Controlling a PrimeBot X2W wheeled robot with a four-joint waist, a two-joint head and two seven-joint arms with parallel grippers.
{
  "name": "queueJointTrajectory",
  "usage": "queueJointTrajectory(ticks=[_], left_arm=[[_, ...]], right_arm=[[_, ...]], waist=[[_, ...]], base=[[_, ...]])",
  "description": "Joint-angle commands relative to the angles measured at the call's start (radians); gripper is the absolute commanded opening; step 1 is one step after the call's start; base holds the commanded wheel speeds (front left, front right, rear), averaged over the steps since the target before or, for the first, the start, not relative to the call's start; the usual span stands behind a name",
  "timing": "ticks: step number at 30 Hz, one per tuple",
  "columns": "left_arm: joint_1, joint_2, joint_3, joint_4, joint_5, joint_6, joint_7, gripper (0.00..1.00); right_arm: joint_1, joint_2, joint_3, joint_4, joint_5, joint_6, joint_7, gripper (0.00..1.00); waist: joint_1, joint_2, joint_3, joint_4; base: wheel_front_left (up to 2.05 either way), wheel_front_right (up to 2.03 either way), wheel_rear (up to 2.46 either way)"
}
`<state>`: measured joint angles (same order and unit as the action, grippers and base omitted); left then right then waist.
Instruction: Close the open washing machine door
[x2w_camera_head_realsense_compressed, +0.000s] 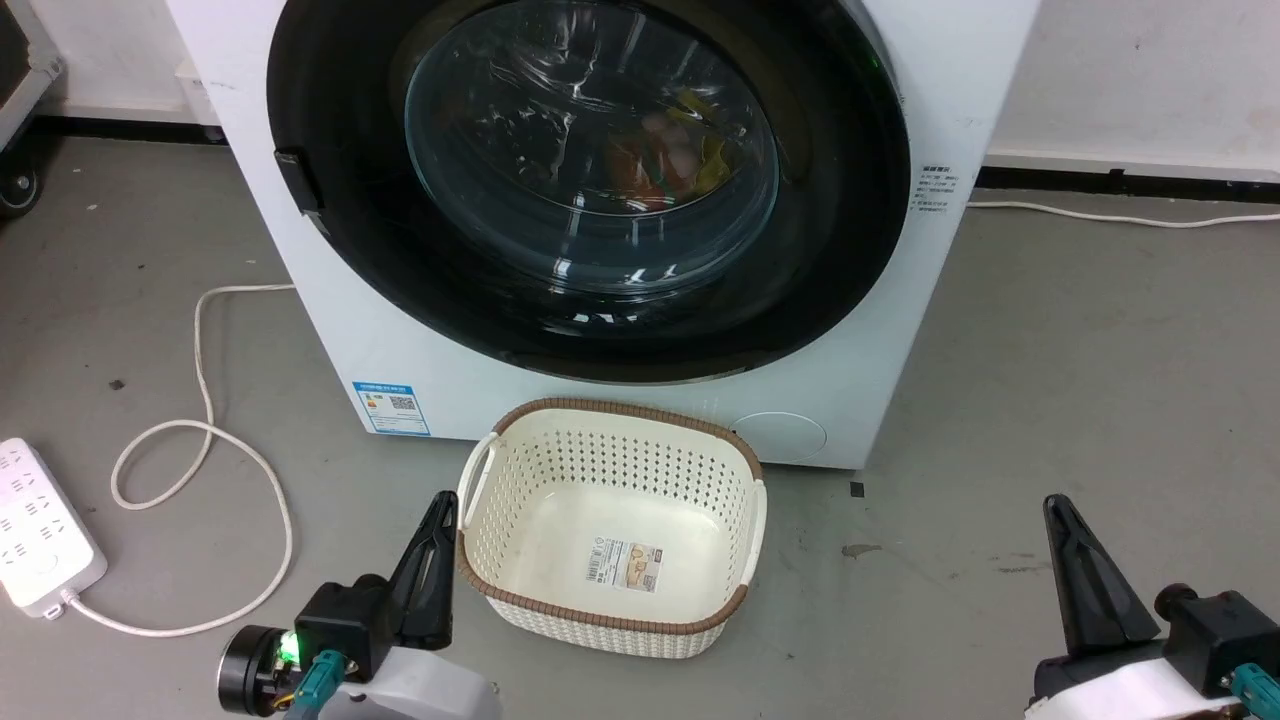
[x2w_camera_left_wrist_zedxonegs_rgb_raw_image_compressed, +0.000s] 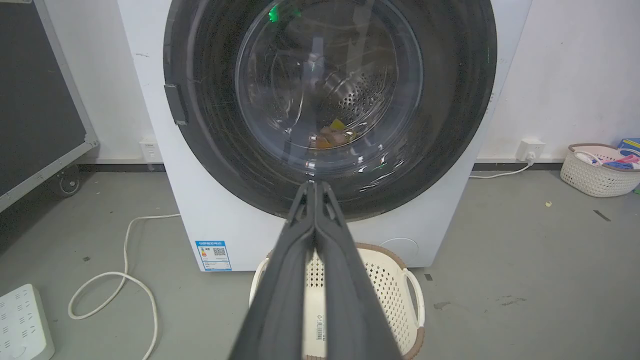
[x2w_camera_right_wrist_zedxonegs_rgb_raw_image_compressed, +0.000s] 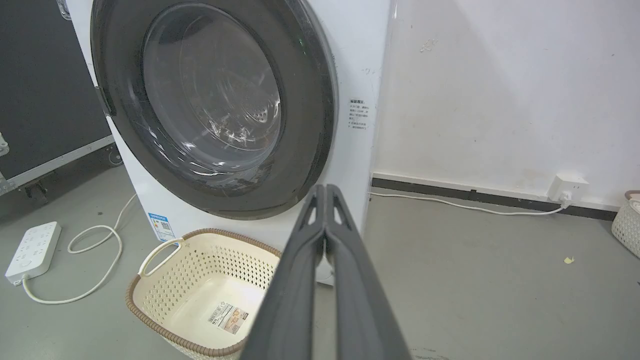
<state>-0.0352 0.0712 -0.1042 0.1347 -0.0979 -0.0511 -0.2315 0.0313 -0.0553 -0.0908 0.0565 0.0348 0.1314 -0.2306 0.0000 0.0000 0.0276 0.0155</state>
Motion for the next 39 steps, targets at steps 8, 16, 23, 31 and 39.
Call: queueJointTrajectory(ticks=[8, 16, 23, 31, 39], left_arm=[[0.006, -0.003, 0.012, -0.014, 0.015, 0.008, 0.019, 0.00], [0.008, -0.005, 0.019, -0.024, 0.022, 0.011, 0.035, 0.00], [0.010, -0.006, 0.025, -0.032, 0.027, 0.014, 0.050, 0.00], [0.012, -0.007, 0.032, -0.041, 0.034, 0.018, 0.066, 0.00], [0.015, -0.009, 0.039, -0.050, 0.040, 0.021, 0.082, 0.00]], right_arm=[[-0.005, 0.001, 0.008, -0.008, -0.006, 0.000, 0.017, 0.00], [-0.007, 0.001, 0.015, -0.012, -0.008, 0.000, 0.033, 0.00], [-0.009, 0.001, 0.020, -0.015, -0.010, 0.000, 0.048, 0.00], [-0.011, 0.002, 0.027, -0.019, -0.012, 0.000, 0.064, 0.00], [-0.013, 0.002, 0.033, -0.023, -0.014, 0.000, 0.081, 0.00]], waist=[[0.0000, 0.0000, -0.002, -0.001], [0.0000, 0.0000, -0.004, -0.002], [0.0000, 0.0000, -0.006, -0.003], [0.0000, 0.0000, -0.008, -0.004], [0.0000, 0.0000, -0.010, -0.005]], base=[[0.00, 0.00, 0.00], [0.00, 0.00, 0.00], [0.00, 0.00, 0.00], [0.00, 0.00, 0.00], [0.00, 0.00, 0.00]])
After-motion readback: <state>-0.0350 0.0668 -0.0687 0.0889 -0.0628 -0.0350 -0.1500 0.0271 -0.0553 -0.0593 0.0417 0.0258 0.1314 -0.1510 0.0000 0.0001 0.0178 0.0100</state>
